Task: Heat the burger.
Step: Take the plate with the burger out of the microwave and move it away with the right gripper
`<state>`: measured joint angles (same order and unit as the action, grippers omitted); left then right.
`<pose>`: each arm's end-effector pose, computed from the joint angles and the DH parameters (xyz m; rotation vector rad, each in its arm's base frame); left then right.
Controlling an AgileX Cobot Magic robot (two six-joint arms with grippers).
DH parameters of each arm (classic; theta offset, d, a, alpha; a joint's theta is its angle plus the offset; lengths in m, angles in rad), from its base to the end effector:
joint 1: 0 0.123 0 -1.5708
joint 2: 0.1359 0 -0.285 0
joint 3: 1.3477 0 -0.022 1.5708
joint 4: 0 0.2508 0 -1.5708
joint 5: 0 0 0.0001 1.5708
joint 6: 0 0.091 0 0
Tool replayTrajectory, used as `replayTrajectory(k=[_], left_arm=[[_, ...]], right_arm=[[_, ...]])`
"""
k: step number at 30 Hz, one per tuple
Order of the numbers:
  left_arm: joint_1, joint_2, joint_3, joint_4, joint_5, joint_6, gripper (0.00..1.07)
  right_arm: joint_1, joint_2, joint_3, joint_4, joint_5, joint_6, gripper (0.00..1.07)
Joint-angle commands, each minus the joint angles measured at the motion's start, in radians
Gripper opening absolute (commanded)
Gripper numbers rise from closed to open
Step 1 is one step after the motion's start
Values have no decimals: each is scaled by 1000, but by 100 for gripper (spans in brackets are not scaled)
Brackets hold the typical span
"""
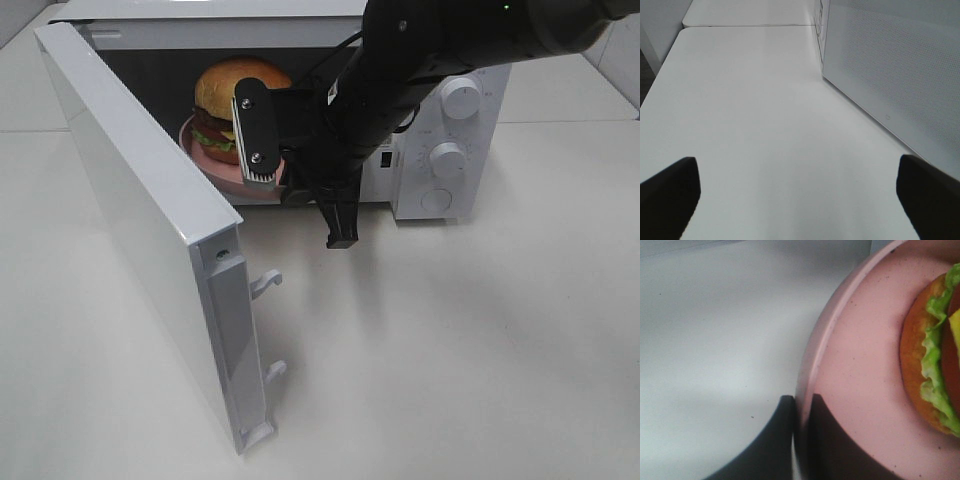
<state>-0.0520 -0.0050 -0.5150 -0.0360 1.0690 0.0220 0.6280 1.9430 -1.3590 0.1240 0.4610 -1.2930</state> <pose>-0.0079 -0.0025 0.2808 0.0775 2.0312 -0.0619 0.3386 0.2520 0.1976 -2.0034 1.5456 -0.1531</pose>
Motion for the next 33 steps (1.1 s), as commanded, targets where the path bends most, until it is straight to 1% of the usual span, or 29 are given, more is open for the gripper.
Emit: replayTrajectory(k=[1,2,5,6,11,12,17,31,33], left_arm=[[3,-16,-1,0,2,-1,101],[3,-16,-1,0,2,-1,101],[3,-16,-1,0,2,-1,101],[3,-16,-1,0,2,-1,101],[3,-16,-1,0,2,-1,101],[3,-16,-1,0,2,-1,101],[3,-16,-1,0,2,-1,101],[3,-16,-1,0,2,-1,101],[3,-16,-1,0,2,-1,101]], right_arm=[[-21,-63,44,-37,-74,7,0],[-21,-85,69,-37,-100,5,0],[-21,-92,79,-37,-109,5,0],[-21,-106,99,-37,-111,3,0],[-21,-143,143,-37,-106,1,0],[-21,-167,168,-37,-112,-4,0],[-21,-215,219,-37,-108,-6,0],[-21,-346,335,-45,-104,-11,0],[-21,-375,364,-45,-97,-11,0]])
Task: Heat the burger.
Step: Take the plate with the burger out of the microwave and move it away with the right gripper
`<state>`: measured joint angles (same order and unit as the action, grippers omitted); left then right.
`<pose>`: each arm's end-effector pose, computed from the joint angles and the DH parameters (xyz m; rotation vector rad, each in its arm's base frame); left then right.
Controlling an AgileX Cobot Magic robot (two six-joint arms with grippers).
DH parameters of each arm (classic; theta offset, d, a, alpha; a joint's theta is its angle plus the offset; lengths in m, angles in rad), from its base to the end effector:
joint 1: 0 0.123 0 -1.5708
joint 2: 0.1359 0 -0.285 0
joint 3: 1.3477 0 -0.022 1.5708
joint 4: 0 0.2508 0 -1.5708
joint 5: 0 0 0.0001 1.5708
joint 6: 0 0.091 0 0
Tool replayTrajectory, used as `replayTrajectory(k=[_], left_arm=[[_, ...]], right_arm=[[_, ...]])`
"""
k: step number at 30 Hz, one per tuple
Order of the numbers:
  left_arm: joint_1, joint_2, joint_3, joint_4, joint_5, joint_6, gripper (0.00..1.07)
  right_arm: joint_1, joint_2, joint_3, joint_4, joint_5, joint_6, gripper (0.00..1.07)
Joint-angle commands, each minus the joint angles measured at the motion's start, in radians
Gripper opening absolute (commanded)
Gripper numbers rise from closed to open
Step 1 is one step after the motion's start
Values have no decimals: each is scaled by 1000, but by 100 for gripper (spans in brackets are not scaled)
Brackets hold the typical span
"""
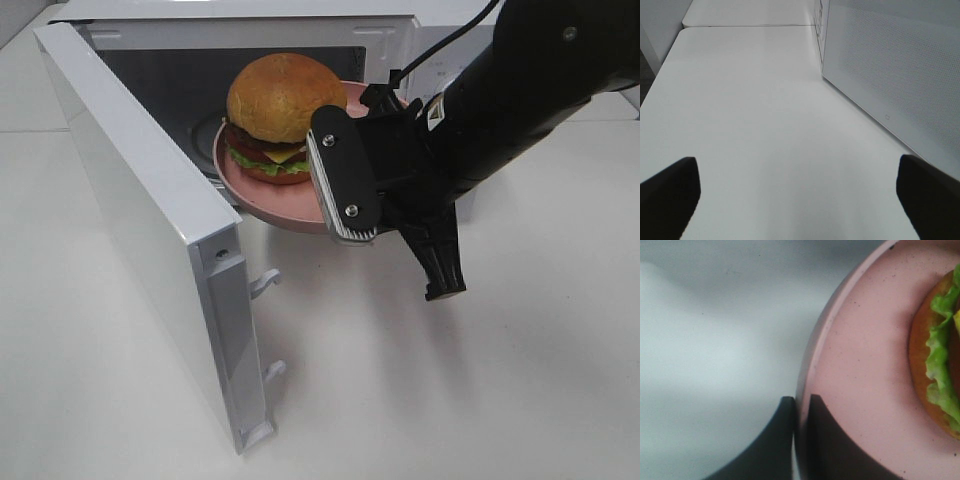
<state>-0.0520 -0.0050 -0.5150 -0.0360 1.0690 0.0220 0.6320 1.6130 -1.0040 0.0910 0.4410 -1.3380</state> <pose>-0.0079 -0.0025 0.2808 0.0775 2.0312 -0.0619 0.2649 0.1983 0.2229 -2.0683 1.4792 -0.1985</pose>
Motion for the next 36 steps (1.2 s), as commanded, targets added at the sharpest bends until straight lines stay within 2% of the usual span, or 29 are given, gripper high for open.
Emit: replayTrajectory(k=[1,25,30,36], left_arm=[[3,-16,-1,0,2,-1,101],[3,-16,-1,0,2,-1,101],[3,-16,-1,0,2,-1,101],[3,-16,-1,0,2,-1,101]], right_arm=[[-25,-45,9,-12,-77,34,0],[-25,-366,295,-46,-66,53,0],[-25,-460,379,-91,-89,137,1],[-25,-516,424,-118,-84,138,1]])
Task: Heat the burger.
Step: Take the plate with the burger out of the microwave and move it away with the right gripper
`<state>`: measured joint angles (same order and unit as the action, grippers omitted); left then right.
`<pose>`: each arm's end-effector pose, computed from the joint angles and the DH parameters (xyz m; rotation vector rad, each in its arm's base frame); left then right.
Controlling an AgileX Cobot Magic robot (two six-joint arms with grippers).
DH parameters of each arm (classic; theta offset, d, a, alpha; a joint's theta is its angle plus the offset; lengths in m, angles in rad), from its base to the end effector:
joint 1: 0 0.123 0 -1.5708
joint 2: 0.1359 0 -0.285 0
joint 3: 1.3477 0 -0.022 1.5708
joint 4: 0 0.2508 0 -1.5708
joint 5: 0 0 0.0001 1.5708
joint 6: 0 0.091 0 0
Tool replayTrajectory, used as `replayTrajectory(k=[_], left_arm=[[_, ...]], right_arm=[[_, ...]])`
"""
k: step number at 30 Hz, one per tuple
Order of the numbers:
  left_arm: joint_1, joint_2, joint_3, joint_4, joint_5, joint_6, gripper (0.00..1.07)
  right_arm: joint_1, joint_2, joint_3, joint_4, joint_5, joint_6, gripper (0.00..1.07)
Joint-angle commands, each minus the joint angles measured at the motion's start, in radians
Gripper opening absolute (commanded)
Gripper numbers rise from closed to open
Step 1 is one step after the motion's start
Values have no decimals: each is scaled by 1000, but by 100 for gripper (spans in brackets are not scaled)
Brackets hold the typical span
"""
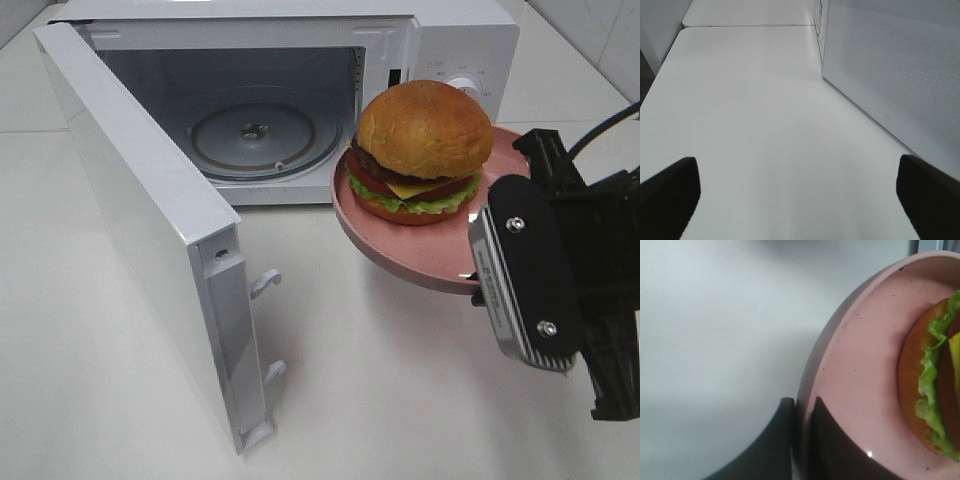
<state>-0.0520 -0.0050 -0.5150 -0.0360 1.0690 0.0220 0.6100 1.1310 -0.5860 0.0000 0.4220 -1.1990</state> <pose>-0.0079 -0.0025 0.2808 0.0775 2.0312 -0.0619 0.1699 0.1188 0.2336 -1.9402 1.5255 -0.2579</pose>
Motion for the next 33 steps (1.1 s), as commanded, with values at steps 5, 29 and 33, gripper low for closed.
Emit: replayTrajectory(k=[5,29,33], left_arm=[[3,-16,-1,0,2,-1,101],[3,-16,-1,0,2,-1,101],[3,-16,-1,0,2,-1,101]], right_arm=[[-7,-136,79,-117,-43,126,1],[-76,-217,199,-523,37,742,3],[-140,-213,199,-653,37,933,3]])
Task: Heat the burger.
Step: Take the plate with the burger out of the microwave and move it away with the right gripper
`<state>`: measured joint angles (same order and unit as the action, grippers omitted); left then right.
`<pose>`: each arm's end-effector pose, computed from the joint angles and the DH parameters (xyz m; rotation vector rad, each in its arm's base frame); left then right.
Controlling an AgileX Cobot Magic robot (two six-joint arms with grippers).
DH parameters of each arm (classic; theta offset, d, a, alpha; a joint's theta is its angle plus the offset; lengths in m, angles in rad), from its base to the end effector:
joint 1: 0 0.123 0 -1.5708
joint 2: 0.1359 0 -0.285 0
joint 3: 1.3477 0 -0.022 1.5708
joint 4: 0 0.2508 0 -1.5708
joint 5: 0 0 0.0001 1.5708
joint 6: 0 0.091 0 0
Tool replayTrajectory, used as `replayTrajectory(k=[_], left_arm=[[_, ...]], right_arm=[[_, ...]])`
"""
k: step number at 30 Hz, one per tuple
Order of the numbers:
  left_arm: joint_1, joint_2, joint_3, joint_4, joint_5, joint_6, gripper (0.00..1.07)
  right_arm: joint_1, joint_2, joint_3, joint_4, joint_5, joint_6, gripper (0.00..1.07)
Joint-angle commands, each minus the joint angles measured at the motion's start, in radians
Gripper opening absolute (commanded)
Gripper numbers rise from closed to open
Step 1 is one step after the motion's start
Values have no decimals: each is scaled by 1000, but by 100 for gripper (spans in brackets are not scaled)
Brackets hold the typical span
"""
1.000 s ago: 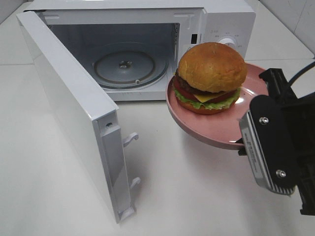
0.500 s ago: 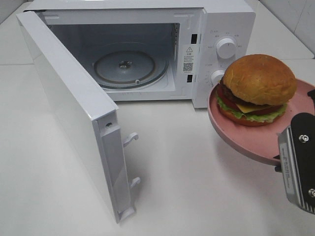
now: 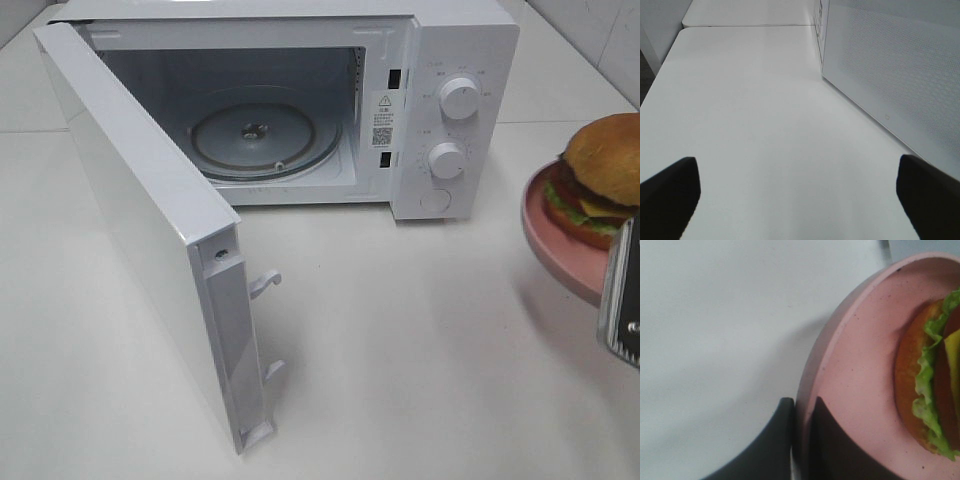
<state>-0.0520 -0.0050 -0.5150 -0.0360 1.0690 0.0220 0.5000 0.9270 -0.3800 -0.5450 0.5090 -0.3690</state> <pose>-0.0079 -0.0025 0.2808 0.0775 2.0312 -0.0619 0.1429 0.0518 0.2112 -1.4763 2.0097 -0.4673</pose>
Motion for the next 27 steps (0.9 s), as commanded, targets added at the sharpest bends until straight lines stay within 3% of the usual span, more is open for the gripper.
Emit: replayTrajectory(k=[1,16,27], left_arm=[[3,-16,-1,0,2,-1,101],[3,-16,-1,0,2,-1,101],[3,-16,-1,0,2,-1,101]], right_arm=[[-30,-9,-7,-108,-50,103,3],[-190,127,-7,-380,-16,493,4],[-200,261,-7,-447,40,767,6]])
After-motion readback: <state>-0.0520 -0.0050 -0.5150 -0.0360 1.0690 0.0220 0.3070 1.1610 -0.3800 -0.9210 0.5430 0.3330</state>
